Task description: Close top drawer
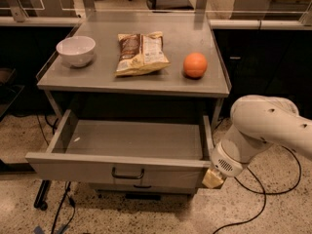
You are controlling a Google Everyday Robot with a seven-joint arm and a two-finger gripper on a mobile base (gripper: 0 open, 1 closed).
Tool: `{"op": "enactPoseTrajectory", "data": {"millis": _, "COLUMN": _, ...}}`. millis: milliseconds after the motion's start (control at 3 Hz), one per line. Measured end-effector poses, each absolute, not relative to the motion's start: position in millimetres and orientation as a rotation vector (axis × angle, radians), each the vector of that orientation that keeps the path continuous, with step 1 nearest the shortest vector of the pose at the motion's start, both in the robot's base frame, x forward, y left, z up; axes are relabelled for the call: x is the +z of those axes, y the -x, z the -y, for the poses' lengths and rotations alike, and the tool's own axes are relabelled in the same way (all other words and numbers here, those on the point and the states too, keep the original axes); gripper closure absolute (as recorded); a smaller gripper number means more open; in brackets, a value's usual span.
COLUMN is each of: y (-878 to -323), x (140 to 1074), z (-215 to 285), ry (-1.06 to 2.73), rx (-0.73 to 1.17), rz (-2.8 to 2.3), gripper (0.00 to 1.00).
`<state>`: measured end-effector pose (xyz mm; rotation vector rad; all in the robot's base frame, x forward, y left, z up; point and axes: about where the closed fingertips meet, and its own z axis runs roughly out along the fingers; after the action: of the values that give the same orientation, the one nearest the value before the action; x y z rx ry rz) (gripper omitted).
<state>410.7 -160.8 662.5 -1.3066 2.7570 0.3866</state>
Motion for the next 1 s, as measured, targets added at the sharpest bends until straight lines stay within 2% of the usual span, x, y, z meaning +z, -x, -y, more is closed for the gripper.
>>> {"op": "enactPoseTrajectory", "data": {"millis": 667, "y": -410.7, "x": 662.5, "z": 160.8, "ry": 1.307, "rx": 0.387, "rz": -2.757, "gripper": 0.14}}
{"op": "enactPoseTrajectory", "data": {"millis": 1000, "y": -410.7, "x": 662.5, "z": 160.7, "ry": 1.307, "rx": 0.387, "rz": -2.757, "gripper": 0.00}}
